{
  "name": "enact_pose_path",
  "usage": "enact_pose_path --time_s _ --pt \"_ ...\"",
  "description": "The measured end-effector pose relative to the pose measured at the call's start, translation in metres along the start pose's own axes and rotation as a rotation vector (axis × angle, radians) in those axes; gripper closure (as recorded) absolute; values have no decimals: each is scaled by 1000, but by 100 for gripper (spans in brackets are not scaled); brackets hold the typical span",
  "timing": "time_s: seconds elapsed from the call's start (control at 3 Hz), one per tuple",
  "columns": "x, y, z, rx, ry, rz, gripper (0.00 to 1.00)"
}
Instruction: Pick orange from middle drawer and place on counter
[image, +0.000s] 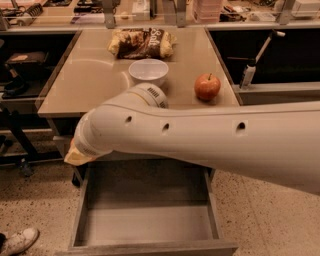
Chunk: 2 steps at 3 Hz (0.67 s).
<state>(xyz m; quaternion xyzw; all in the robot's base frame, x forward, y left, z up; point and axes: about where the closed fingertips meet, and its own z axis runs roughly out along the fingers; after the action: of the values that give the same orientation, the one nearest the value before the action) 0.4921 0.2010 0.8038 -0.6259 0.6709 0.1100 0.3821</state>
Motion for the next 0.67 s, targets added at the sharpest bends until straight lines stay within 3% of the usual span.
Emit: enact_pose_path --time_s 0.33,0.67 --pt "-26 -37 -13 36 7 -41 100" --pt "-33 -42 -17 44 0 -43 100"
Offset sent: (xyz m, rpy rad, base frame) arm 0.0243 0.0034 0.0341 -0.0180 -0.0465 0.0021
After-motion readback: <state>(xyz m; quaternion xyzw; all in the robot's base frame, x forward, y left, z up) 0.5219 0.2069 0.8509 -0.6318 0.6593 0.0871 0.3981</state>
